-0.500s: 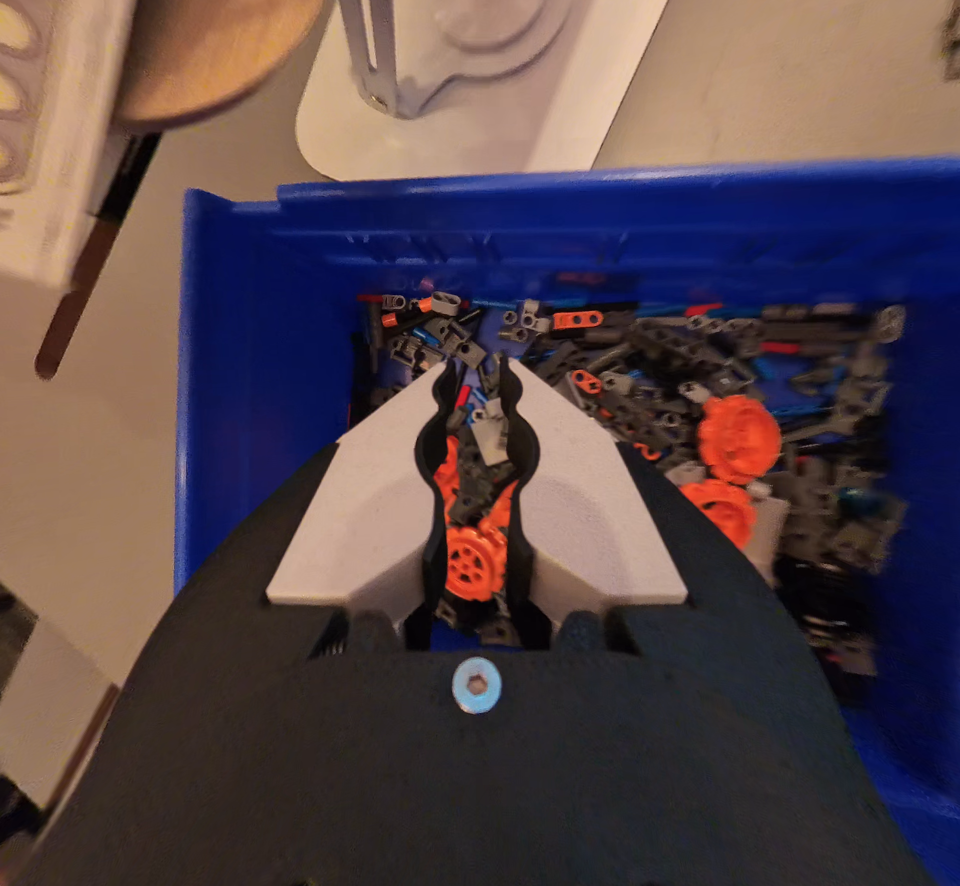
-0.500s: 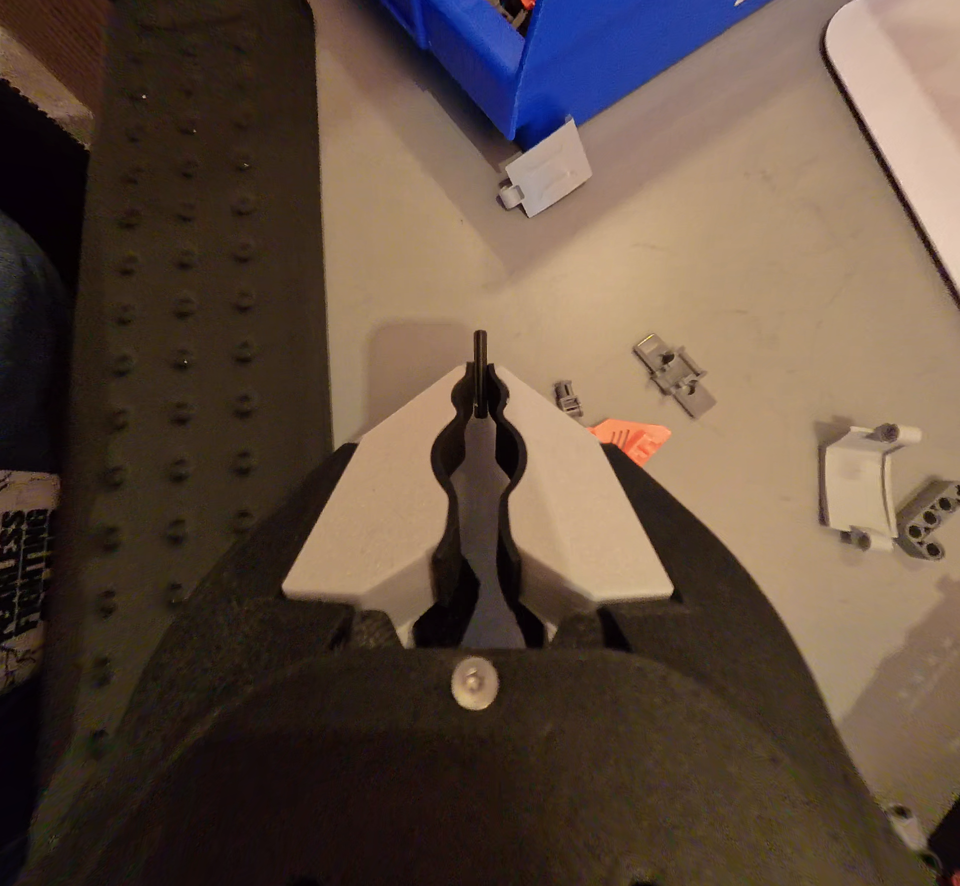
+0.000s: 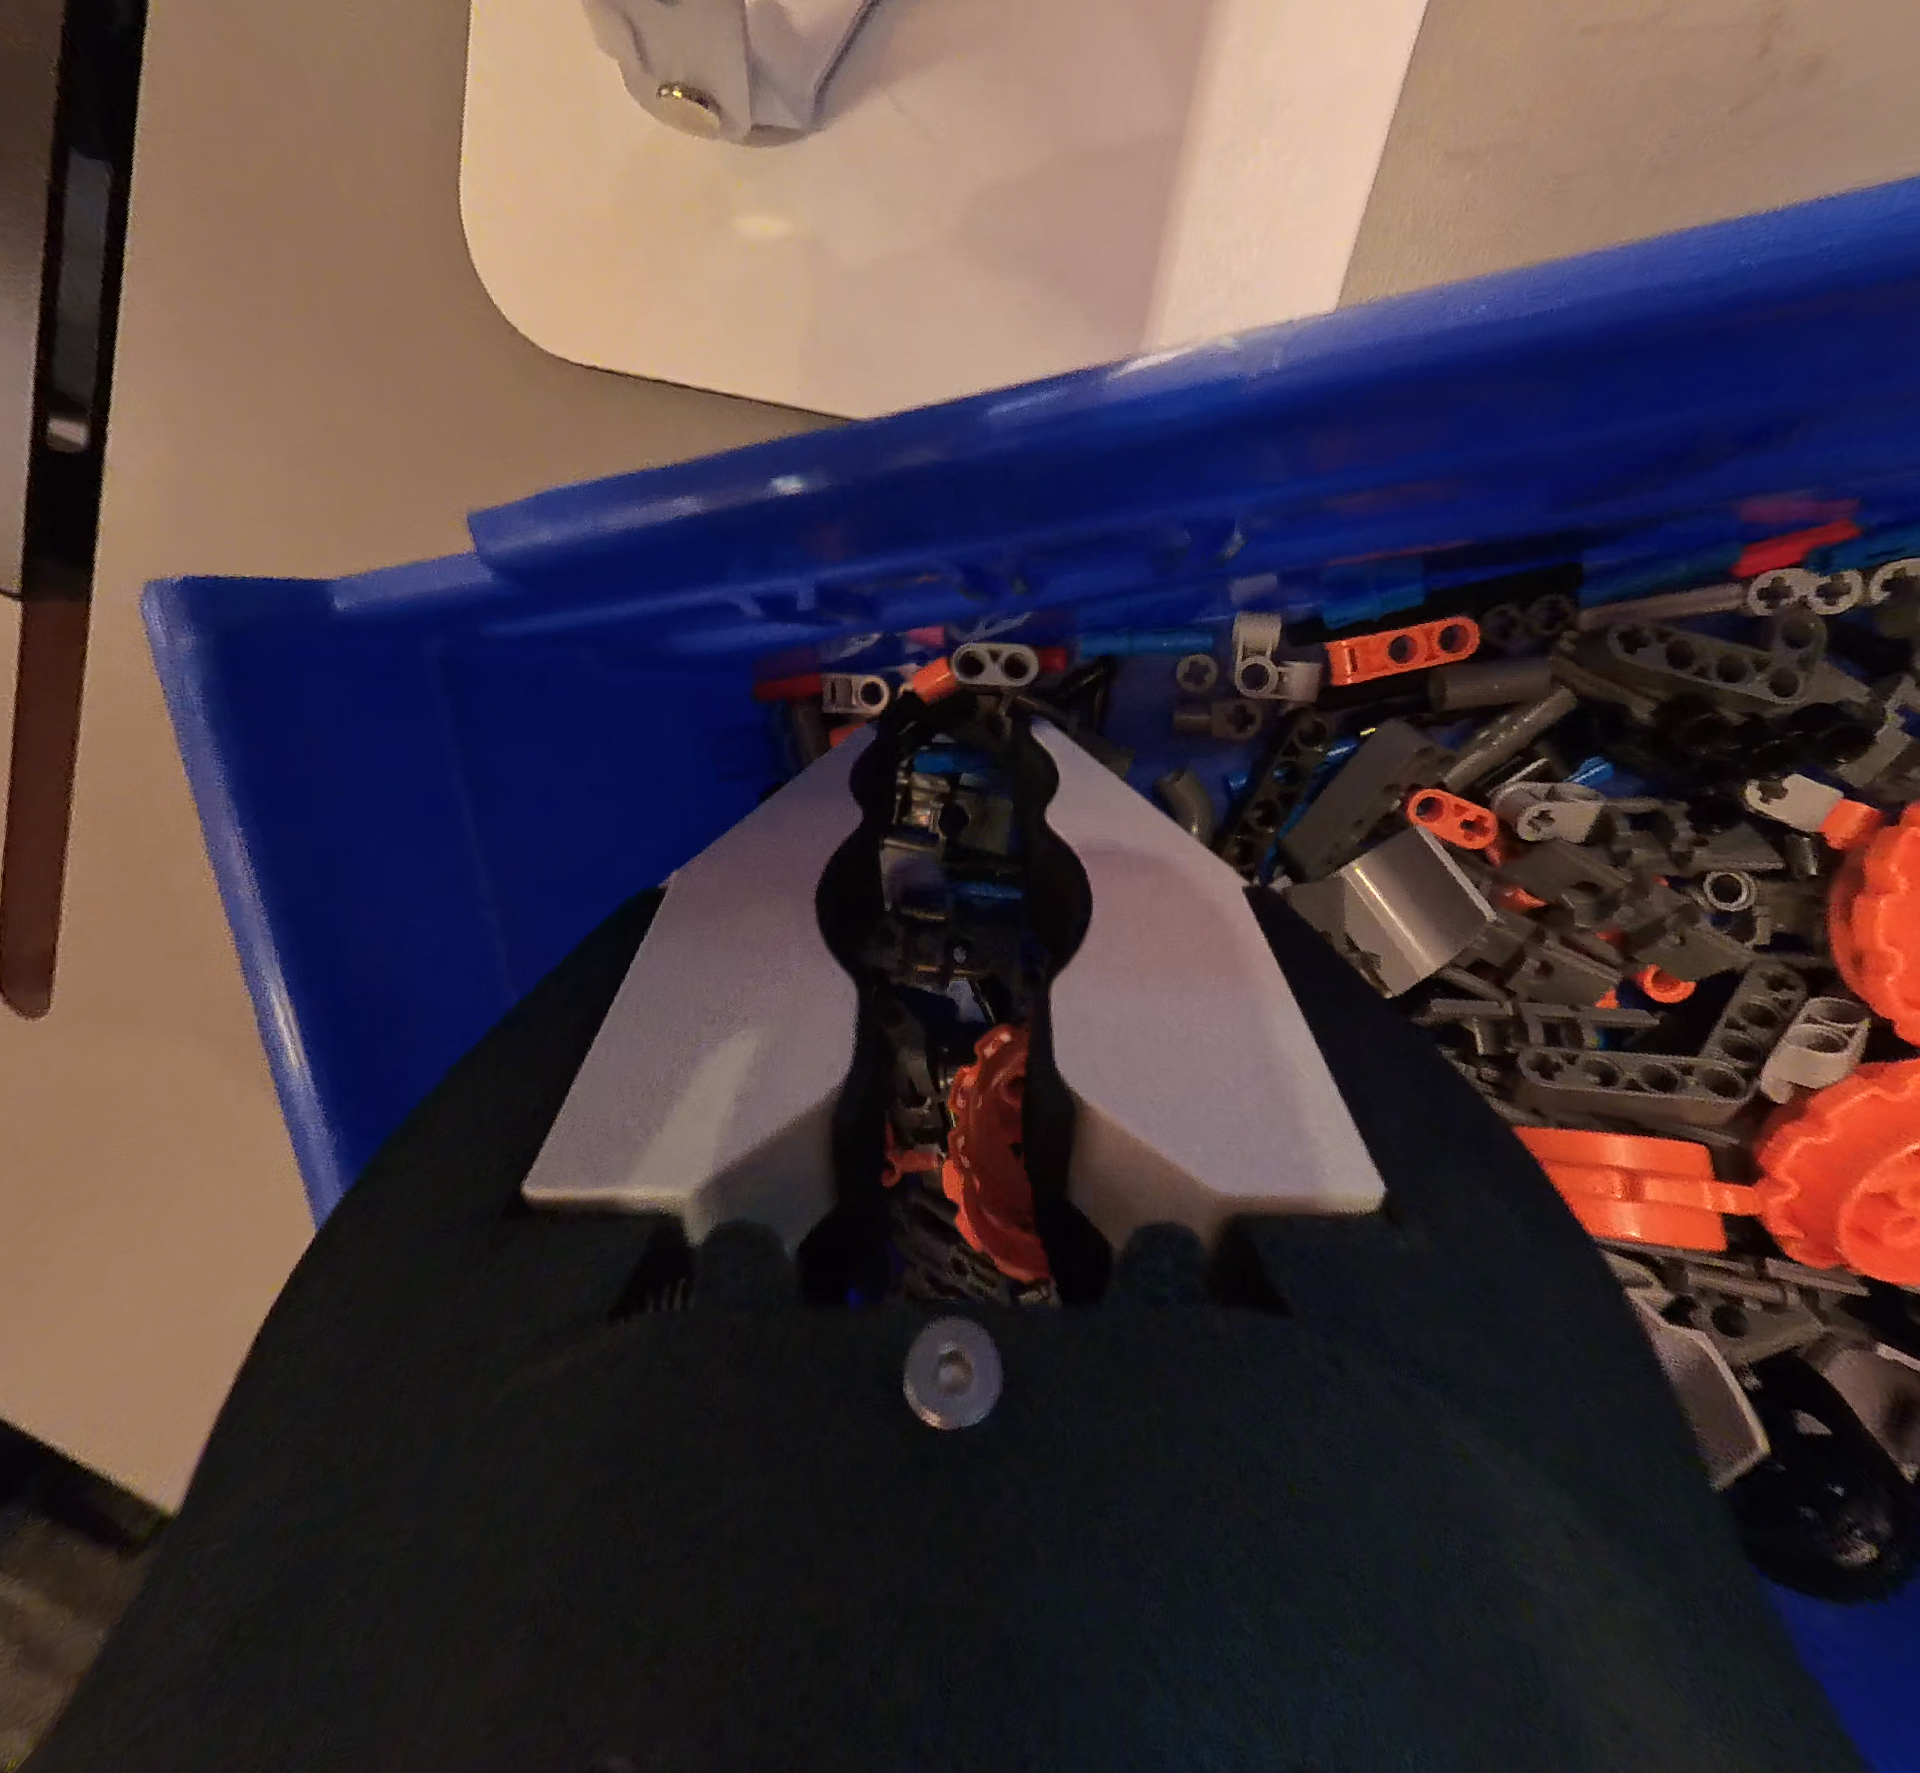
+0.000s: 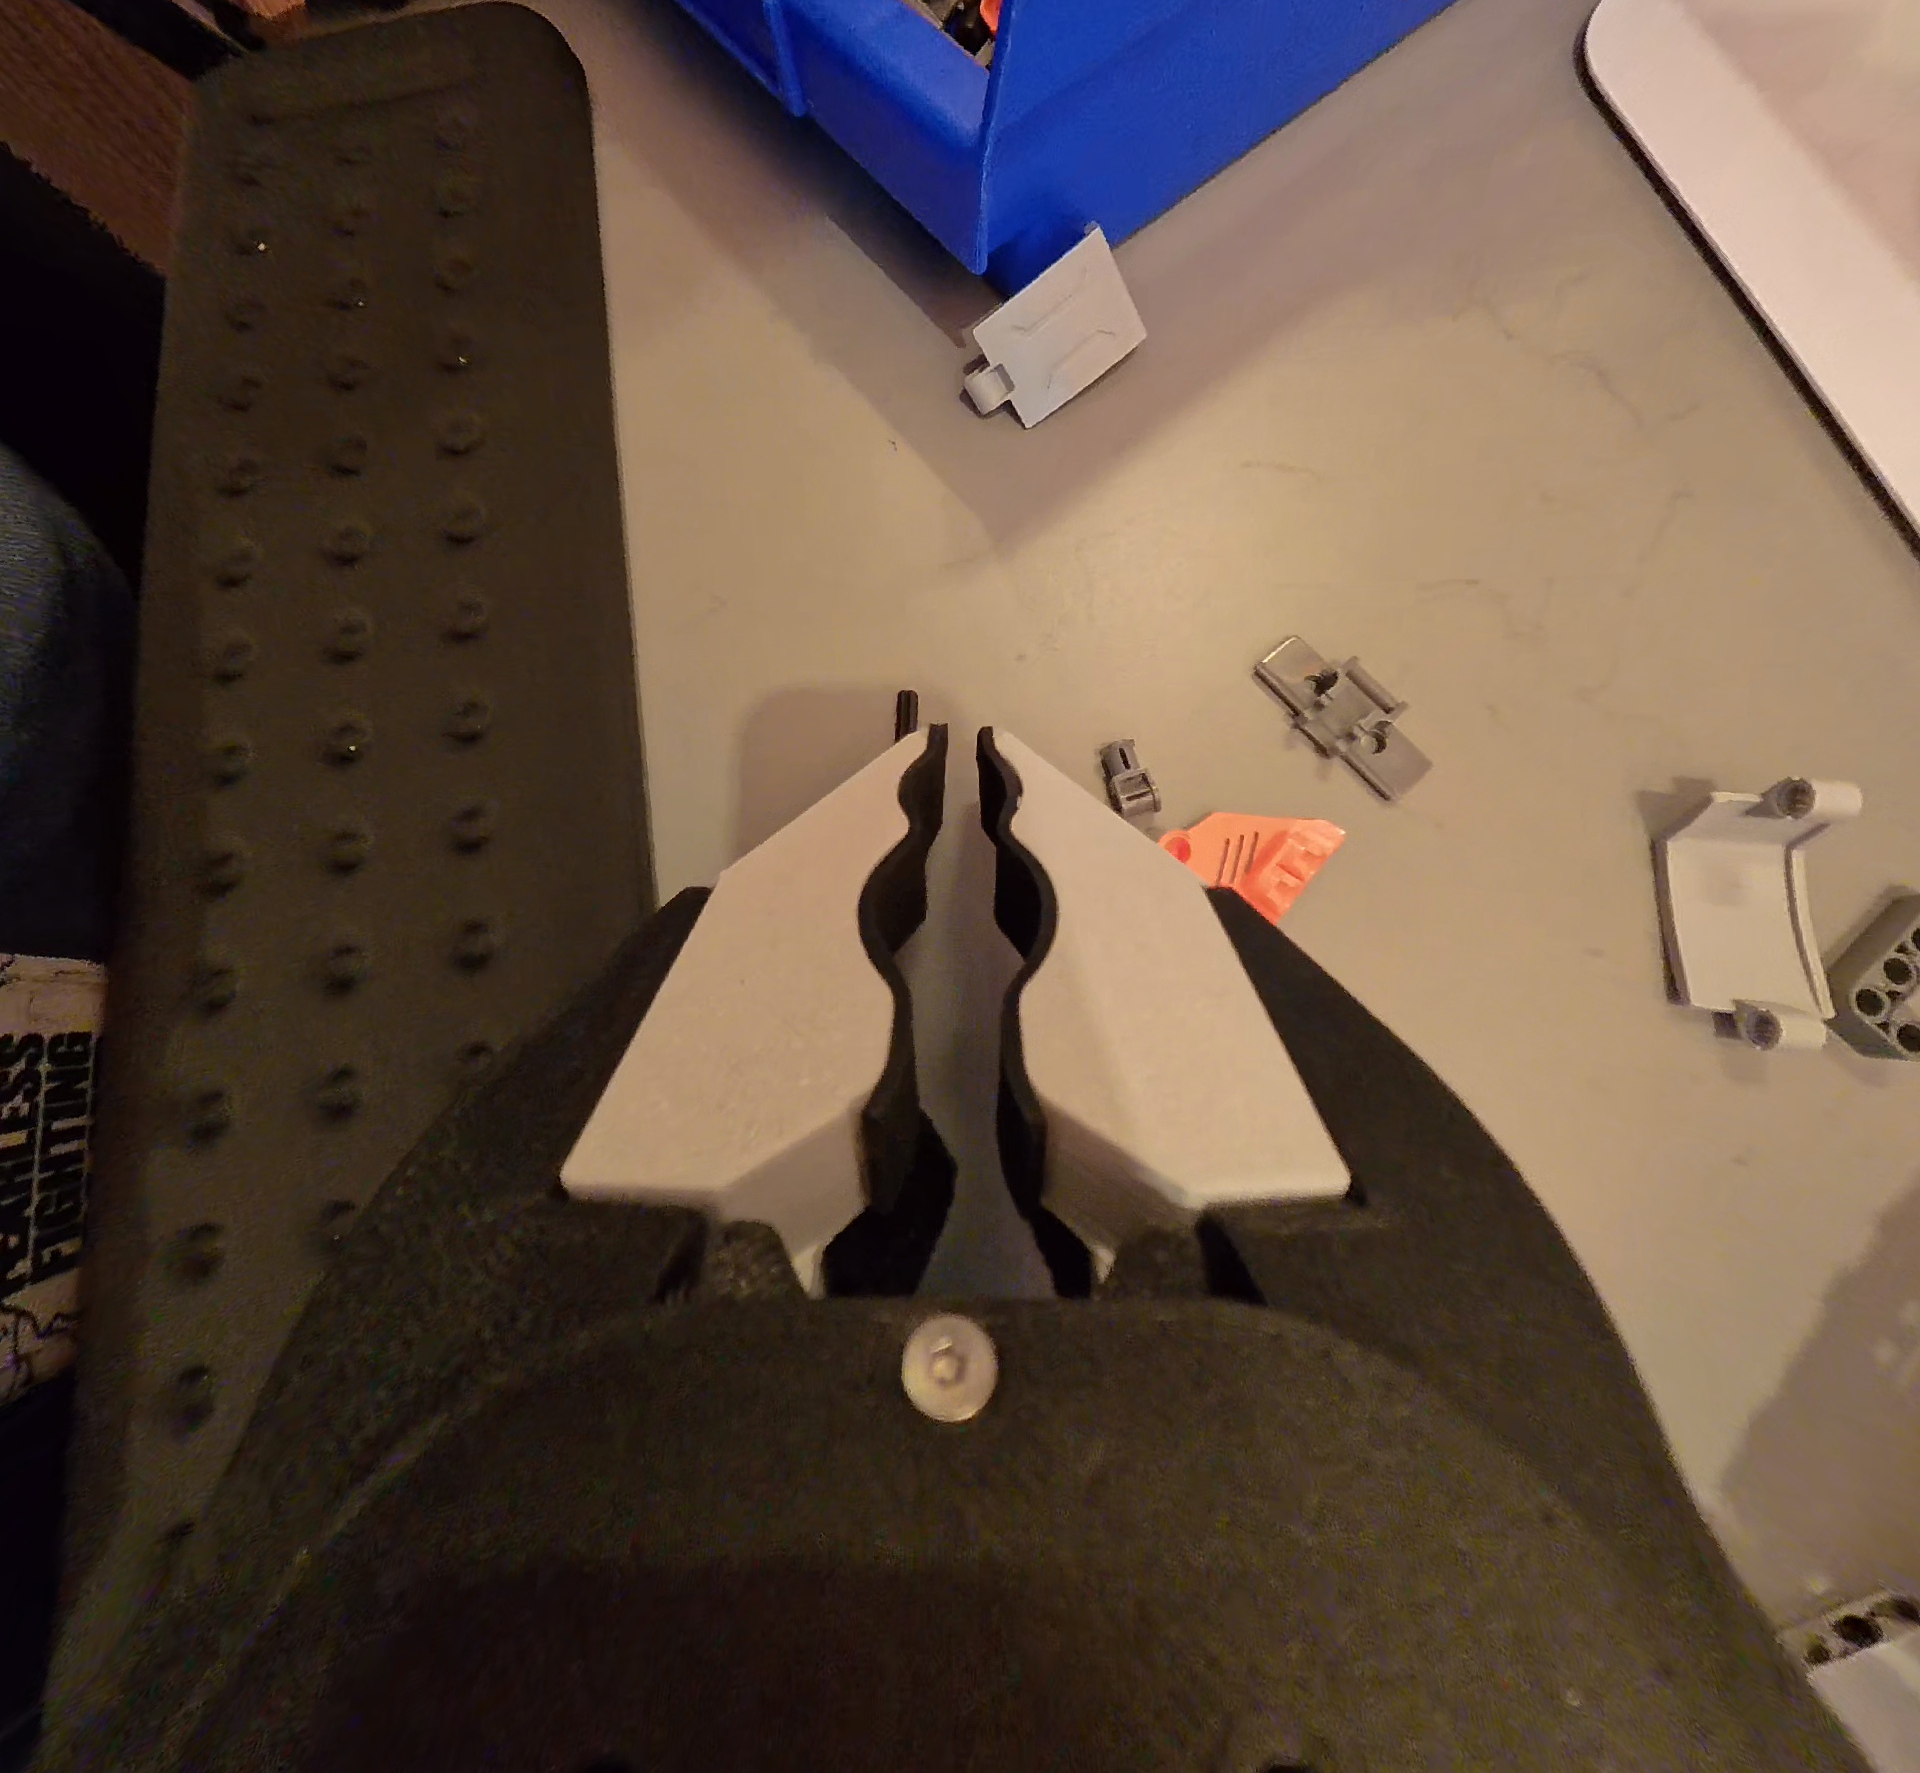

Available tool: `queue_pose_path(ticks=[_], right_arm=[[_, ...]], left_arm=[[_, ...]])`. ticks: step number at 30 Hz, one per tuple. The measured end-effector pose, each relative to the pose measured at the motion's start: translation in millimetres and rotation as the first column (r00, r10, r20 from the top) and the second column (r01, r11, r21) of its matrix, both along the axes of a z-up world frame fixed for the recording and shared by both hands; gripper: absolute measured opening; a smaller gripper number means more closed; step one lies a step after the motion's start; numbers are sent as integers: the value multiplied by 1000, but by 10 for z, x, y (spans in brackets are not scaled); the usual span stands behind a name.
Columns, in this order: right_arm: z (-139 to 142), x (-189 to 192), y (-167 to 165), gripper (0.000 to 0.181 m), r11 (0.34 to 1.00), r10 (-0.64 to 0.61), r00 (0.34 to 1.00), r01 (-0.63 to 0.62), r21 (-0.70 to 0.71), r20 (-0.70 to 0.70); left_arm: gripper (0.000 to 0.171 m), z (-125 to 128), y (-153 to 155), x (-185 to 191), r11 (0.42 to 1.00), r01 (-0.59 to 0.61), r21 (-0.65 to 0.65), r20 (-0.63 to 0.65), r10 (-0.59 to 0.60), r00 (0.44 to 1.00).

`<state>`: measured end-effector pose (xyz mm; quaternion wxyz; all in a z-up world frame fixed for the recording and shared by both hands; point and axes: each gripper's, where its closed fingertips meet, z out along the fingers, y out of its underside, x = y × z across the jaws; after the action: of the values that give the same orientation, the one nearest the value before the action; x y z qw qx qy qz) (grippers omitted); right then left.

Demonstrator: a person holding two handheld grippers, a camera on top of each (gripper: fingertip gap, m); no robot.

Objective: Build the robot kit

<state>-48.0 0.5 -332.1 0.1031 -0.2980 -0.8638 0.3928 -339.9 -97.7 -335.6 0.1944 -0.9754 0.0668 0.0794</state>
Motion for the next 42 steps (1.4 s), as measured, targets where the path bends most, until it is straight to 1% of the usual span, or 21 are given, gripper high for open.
queue_pose_path(ticks=[4,6,8,10,12,14,16,17,18,20,23,26,28,29,32,34,38,40,42], right_arm=[[-8,-10,17,3,1000,-7,1000,7,-10,1],[-5,-19,21,2,1000,-9,1000,9,-18,0],[8,-31,30,2,1000,-12,1000,12,-21,-6],[35,-38,43,2,1000,-15,1000,15,-26,-13],[54,-35,61,2,999,-20,1000,20,-33,-17],[62,-26,77,2,999,-24,1000,23,-43,-18],[51,-16,86,1,998,-26,1000,25,-49,-15],[47,-13,87,1,998,-26,1000,25,-52,-13],[44,-12,85,1,998,-26,1000,25,-56,-13],[36,-13,77,0,998,-27,1000,26,-64,-8],[38,-16,60,0,998,-24,1000,23,-66,-11],[51,-24,57,0,997,-28,999,27,-71,-16],[55,-28,65,0,997,-34,999,32,-73,-19],[54,-26,70,0,997,-36,999,35,-73,-19],[54,-28,80,0,996,-44,999,42,-77,-20],[42,-31,88,0,996,-49,999,47,-76,-17],[34,-43,108,0,996,-58,998,56,-74,-17],[43,-48,118,0,995,-63,998,61,-80,-17],[48,-51,133,0,994,-68,998,66,-85,-16]], left_arm=[[14,-11,14,52,1000,9,12,40,-9,999],[12,-14,-26,162,1000,16,-6,108,-15,994],[13,-17,-117,219,999,1,-52,130,6,991],[17,55,-220,282,998,-11,-63,139,20,990],[20,217,-320,398,999,-13,-46,163,20,986],[24,409,-400,601,999,12,-31,211,-5,977],[27,573,-417,953,997,77,-6,299,-72,951],[28,605,-422,1122,993,114,-7,327,-105,939],[28,604,-426,1280,988,151,-16,345,-136,929],[27,523,-441,1500,976,211,-57,347,-179,921],[22,362,-386,1787,958,282,-49,370,-244,896],[22,114,-441,1767,952,279,-126,333,-224,916],[17,69,-411,1729,960,256,-110,322,-209,924],[11,62,-397,1676,966,235,-108,304,-194,933],[1,61,-396,1542,972,209,-110,252,-177,952],[0,67,-405,1453,976,187,-113,227,-158,961],[4,100,-449,1119,986,97,-134,101,-84,991],[12,162,-421,1142,990,97,-106,116,-84,990],[15,283,-272,1337,986,164,-21,144,-160,977]])
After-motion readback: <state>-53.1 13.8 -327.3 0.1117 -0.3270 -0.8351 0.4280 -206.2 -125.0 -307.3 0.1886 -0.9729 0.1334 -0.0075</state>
